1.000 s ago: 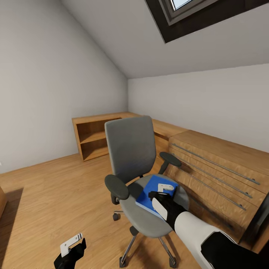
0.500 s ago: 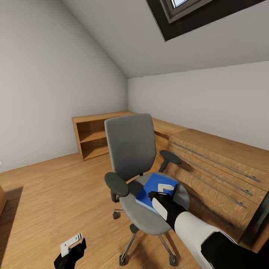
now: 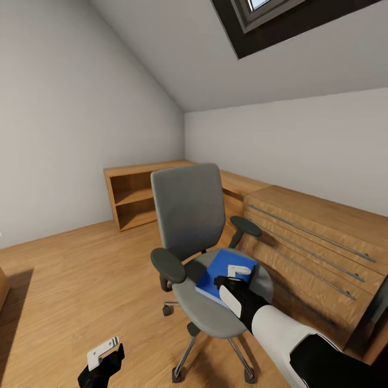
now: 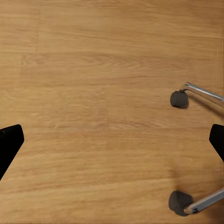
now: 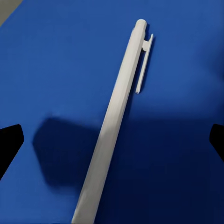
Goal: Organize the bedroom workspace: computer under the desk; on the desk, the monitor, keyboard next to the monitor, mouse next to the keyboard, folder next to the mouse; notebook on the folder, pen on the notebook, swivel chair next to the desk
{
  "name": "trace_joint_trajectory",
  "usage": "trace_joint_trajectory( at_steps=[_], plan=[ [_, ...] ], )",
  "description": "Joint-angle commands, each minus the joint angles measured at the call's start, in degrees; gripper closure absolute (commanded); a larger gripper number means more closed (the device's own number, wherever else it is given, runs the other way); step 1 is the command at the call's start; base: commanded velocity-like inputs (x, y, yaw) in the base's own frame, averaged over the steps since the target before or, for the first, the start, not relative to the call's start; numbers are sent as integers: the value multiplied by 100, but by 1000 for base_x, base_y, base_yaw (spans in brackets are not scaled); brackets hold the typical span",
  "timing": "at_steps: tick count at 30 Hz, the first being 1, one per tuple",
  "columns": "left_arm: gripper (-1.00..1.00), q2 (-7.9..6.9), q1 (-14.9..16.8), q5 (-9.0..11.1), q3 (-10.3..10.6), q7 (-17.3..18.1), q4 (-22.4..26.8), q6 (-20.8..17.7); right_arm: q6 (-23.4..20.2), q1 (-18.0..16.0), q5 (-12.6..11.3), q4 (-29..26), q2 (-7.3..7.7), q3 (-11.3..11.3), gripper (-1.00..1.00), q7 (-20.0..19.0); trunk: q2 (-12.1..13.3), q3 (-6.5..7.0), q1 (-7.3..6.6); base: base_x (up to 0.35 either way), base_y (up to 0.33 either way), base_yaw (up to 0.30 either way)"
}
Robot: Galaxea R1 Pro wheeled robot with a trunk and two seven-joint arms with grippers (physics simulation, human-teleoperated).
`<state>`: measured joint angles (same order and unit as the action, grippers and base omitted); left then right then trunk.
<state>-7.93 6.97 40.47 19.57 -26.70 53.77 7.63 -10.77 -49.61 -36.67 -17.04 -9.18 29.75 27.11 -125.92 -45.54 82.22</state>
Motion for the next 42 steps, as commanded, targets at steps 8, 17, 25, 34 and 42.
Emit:
trace_joint_trajectory(
  at_steps=[8,17,25,34,42],
  plan=[
    [-100,-7,6,58,38,-31,4,45,-39,-5,-24,-12,4,49,-100,40,-125,-60,66,0,0,0],
    [-100,-7,6,66,38,-28,2,45,-39,-5,-24,-17,4,49,-100,43,-125,-60,66,0,0,0],
    [-100,-7,6,66,38,-28,2,45,-39,-5,-24,-19,4,49,-100,125,-125,-60,66,0,0,0],
    [-100,-7,6,66,38,-28,2,45,-43,-5,-33,-19,6,49,100,172,-125,-60,66,0,0,0],
    [-100,-7,6,66,41,-28,2,45,-48,-5,-33,-19,4,47,100,172,-125,-60,66,0,0,0]
  ],
)
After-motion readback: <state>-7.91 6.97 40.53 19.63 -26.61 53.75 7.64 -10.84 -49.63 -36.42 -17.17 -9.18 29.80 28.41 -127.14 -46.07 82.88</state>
